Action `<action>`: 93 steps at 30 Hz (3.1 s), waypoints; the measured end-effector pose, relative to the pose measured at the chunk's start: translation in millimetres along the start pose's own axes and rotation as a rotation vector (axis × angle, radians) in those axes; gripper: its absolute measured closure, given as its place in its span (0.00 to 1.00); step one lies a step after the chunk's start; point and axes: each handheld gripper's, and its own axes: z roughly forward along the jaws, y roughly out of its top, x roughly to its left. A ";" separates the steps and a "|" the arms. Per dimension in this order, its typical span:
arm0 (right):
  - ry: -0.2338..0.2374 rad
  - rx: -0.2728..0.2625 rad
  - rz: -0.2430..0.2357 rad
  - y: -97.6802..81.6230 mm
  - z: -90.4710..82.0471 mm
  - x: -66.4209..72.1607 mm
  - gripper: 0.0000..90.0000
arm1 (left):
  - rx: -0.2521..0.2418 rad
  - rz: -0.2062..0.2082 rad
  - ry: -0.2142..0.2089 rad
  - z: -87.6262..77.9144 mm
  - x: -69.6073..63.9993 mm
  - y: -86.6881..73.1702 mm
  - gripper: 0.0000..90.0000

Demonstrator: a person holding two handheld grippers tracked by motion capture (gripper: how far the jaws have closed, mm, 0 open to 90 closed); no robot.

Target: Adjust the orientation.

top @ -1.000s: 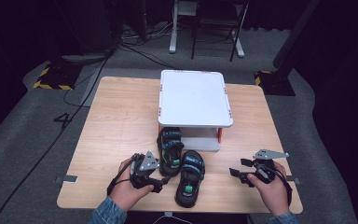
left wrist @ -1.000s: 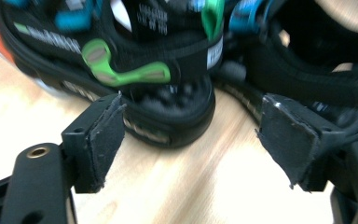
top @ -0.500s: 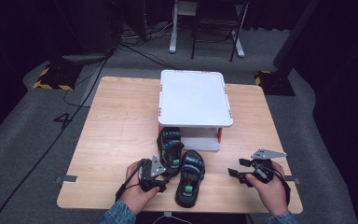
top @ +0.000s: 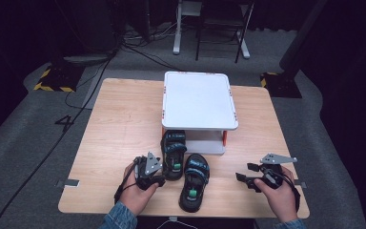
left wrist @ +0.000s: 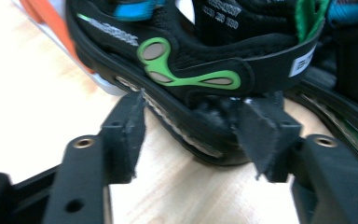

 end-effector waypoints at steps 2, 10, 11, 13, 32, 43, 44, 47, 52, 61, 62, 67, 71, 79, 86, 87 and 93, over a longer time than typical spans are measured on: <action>-0.003 -0.003 0.001 -0.7 -1.0 -0.4 0.33 | 0.009 -0.001 -0.029 -1.7 -0.9 0.5 0.43; -0.008 -0.003 0.009 -2.1 -4.0 -1.0 0.33 | 0.121 0.003 -0.014 15.7 -17.7 -6.9 0.21; -0.008 -0.005 0.006 -2.2 -3.8 -1.1 0.33 | 0.135 0.015 -0.006 19.2 -19.4 -7.8 0.20; -0.008 -0.004 0.006 -2.4 -3.8 -1.1 0.33 | 0.127 0.003 0.009 23.0 -19.5 -7.5 0.22; -0.011 -0.001 0.010 -4.9 -4.4 -1.8 0.33 | 0.050 -0.058 0.048 13.1 6.9 1.7 0.42; -0.037 0.017 0.045 -19.0 -11.8 -5.4 0.33 | -0.035 -0.069 0.061 43.4 21.3 26.0 0.48; -0.044 0.016 0.050 -21.2 -13.7 -6.7 0.33 | -0.035 -0.068 0.074 46.1 23.2 27.6 0.48; -0.059 0.008 0.065 -27.2 -19.8 -9.8 0.33 | -0.022 -0.052 0.130 54.5 29.3 34.1 0.48; -0.073 0.008 0.080 -33.9 -25.5 -11.7 0.33 | -0.044 -0.090 0.130 71.3 40.3 37.4 0.45; -0.065 0.010 0.072 -31.2 -22.7 -10.3 0.33 | -0.095 -0.096 0.076 50.6 26.6 39.0 0.47; -0.061 0.010 0.072 -29.6 -21.6 -9.1 0.33 | -0.084 -0.076 0.050 49.3 21.5 38.8 0.50; -0.046 0.014 0.048 -24.5 -15.5 -5.8 0.33 | -0.040 -0.040 -0.031 55.7 10.9 37.3 0.61; -0.043 0.022 0.052 -25.5 -14.4 -5.1 0.33 | -0.057 -0.085 0.010 67.9 24.8 34.8 0.59; -0.060 0.027 0.064 -32.7 -17.6 -8.4 0.33 | -0.096 -0.113 0.092 74.9 45.2 34.9 0.55; -0.077 0.031 0.083 -39.0 -22.6 -8.7 0.33 | -0.096 -0.086 0.054 88.7 37.0 48.4 0.52; -0.078 0.028 0.082 -39.1 -23.1 -8.8 0.33 | -0.098 -0.057 0.031 90.3 37.1 50.4 0.52; -0.078 0.031 0.081 -39.7 -22.1 -8.1 0.33 | -0.113 -0.037 0.002 95.1 30.6 54.1 0.48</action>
